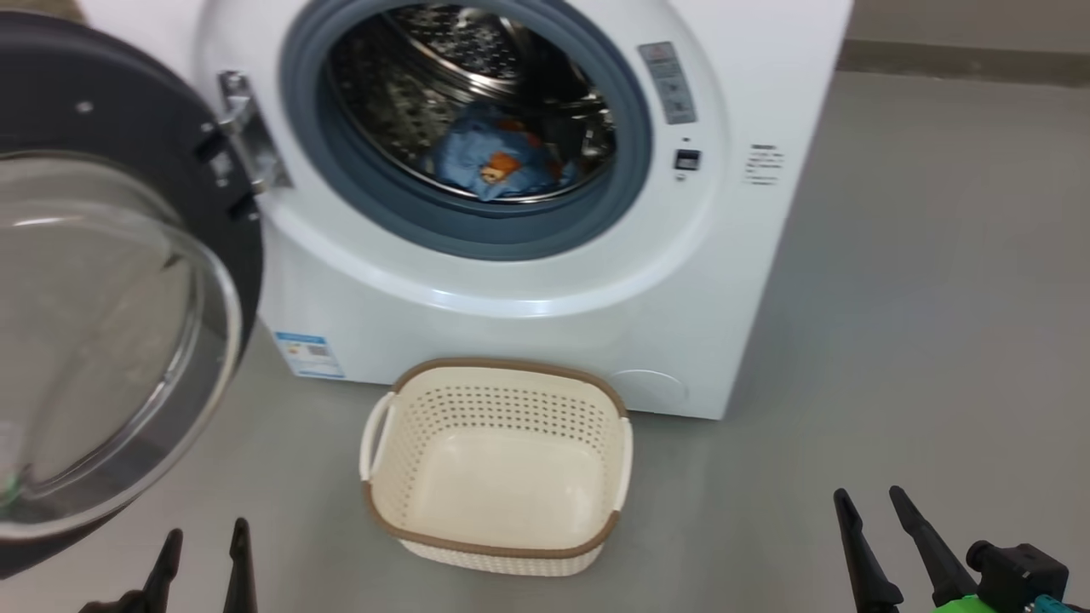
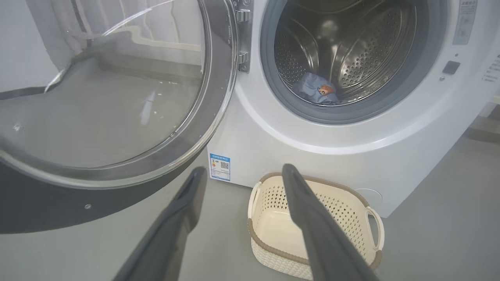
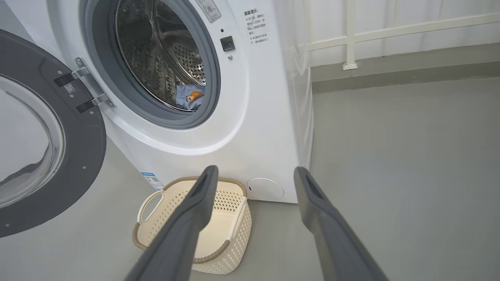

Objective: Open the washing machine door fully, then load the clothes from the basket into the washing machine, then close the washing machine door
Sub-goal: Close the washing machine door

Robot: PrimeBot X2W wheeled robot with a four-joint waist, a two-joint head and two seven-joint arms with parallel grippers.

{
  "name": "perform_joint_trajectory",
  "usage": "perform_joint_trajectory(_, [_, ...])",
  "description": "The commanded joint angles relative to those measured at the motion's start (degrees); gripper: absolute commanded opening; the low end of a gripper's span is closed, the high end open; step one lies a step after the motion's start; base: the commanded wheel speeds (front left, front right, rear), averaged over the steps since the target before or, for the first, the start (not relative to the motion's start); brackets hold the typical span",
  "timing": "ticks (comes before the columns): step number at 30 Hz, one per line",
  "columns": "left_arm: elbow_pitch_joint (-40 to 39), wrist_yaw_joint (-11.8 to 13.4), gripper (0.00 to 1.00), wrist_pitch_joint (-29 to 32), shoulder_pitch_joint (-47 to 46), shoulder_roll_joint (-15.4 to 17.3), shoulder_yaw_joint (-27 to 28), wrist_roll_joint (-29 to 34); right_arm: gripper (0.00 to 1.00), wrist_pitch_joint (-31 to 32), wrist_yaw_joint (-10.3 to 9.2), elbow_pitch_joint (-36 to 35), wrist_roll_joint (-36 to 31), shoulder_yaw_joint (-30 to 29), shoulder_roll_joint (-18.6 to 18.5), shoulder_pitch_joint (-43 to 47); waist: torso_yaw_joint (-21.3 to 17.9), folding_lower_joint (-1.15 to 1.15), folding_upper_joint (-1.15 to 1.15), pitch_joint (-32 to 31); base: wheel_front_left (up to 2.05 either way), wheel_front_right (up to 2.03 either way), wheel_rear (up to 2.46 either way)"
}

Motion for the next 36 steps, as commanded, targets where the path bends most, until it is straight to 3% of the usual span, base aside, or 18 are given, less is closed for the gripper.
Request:
perform_joint_trajectory(1, [-1.8, -0.1, 1.00, -0.3, -0.4, 0.6, 2.3, 0.0, 1.00, -0.3, 0.09, -1.1, 0.5, 1.7, -1.2, -0.7, 3.2, 0.00, 0.00, -1.1, 0.00, 0.00, 0.00])
perform_joint_trajectory(19, [-4.3, -0.1, 1.00, -0.3, 1.6, 0.0, 2.6, 0.1, 1.00, -0.3, 0.09, -0.5, 0.8, 4.5, -1.8, -1.9, 18.1, 0.00, 0.00, -2.5, 0.00, 0.00, 0.00])
perform_joint_trajectory(27, [-6.2, 0.1, 1.00, -0.3, 2.2, -0.1, 5.2, -1.9, 1.00, -0.3, 0.09, 0.4, 1.2, 8.1, -3.4, -6.5, 19.8, 0.00, 0.00, 0.0, 0.00, 0.00, 0.00])
perform_joint_trajectory(36, [-9.3, 2.5, 1.00, -0.3, 3.4, -0.1, 6.2, -5.4, 1.00, -0.3, 0.09, 2.4, 2.1, 11.9, -4.7, -10.9, 20.7, 0.00, 0.00, 1.8, 0.00, 0.00, 0.00])
